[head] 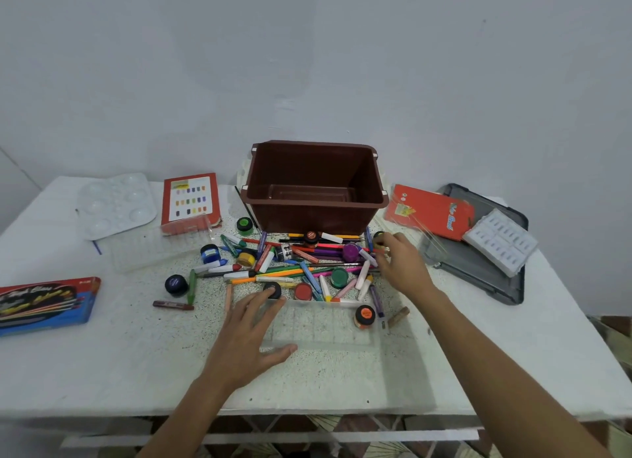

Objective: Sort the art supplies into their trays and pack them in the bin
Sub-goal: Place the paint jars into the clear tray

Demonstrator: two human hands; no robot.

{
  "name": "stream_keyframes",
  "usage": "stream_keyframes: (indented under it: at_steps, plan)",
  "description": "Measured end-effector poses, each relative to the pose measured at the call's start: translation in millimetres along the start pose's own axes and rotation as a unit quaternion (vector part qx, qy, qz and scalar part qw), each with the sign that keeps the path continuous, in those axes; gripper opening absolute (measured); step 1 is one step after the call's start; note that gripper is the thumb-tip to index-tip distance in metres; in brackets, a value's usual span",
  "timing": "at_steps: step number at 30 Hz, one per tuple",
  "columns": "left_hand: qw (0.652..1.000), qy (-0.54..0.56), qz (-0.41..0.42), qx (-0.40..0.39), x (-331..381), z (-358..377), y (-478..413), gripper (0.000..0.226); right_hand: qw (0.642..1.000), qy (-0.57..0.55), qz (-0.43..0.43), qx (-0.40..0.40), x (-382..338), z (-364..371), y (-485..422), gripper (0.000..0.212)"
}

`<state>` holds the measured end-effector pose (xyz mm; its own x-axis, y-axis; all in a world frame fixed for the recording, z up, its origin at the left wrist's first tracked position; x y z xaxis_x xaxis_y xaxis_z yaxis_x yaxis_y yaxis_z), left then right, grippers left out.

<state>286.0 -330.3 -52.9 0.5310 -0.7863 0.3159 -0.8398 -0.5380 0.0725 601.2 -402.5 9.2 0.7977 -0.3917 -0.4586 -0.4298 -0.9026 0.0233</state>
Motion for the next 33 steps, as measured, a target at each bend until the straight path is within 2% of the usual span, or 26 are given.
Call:
stream_keyframes:
  at_steps: [5, 8, 13, 18, 21, 24, 29, 33]
  plan:
    - [1.000, -0.004, 0.005, -0.008, 2.8, 1.1, -2.3, 0.084, 0.995, 0.073, 0.038, -0.055, 6.2, -1.9, -24.2, 0.039]
    - [1.000, -0.002, 0.004, -0.004, 1.0, 1.8, -2.2, 0.085, 0.990, 0.107, 0.038, -0.080, 10.8, 4.6, -32.7, 0.036]
    - [1.000, 0.003, 0.009, -0.001, 2.2, 0.1, -1.5, 0.084, 0.989, 0.121, 0.045, -0.077, 18.6, 5.7, -38.4, 0.036]
    - [1.000, 0.007, 0.010, 0.003, 2.3, -1.0, -1.0, 0.083, 0.999, 0.038, 0.015, -0.005, 18.2, -14.1, -28.1, 0.033]
    - [1.000, 0.004, 0.009, 0.000, 1.9, -0.3, -1.3, 0.084, 0.999, 0.006, -0.025, 0.024, 8.4, -26.5, -10.1, 0.023]
    - [1.000, 0.003, 0.008, 0.000, 1.5, -0.6, -1.8, 0.084, 0.998, -0.009, -0.057, 0.013, -5.0, -31.8, 18.0, 0.014]
    - [1.000, 0.000, 0.012, 0.003, 3.3, -1.3, -1.0, 0.084, 0.993, -0.085, -0.086, -0.014, -26.4, -18.9, 73.5, 0.013]
    - [1.000, -0.002, 0.009, 0.000, 2.4, -1.5, -1.3, 0.084, 0.988, -0.090, -0.120, -0.038, -32.5, 2.2, 106.9, 0.015]
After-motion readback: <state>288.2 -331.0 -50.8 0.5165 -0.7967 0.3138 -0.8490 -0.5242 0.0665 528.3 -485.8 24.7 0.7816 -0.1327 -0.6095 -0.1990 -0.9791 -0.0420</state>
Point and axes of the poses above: each hand's wrist, its own y-axis away from the middle knuckle, its own z-axis out of the palm, x = y × z, the point moved 4 cm from there along -y, towards the middle knuckle, and after that the axes turned 11 degrees about -x, right-handed, at the moved point
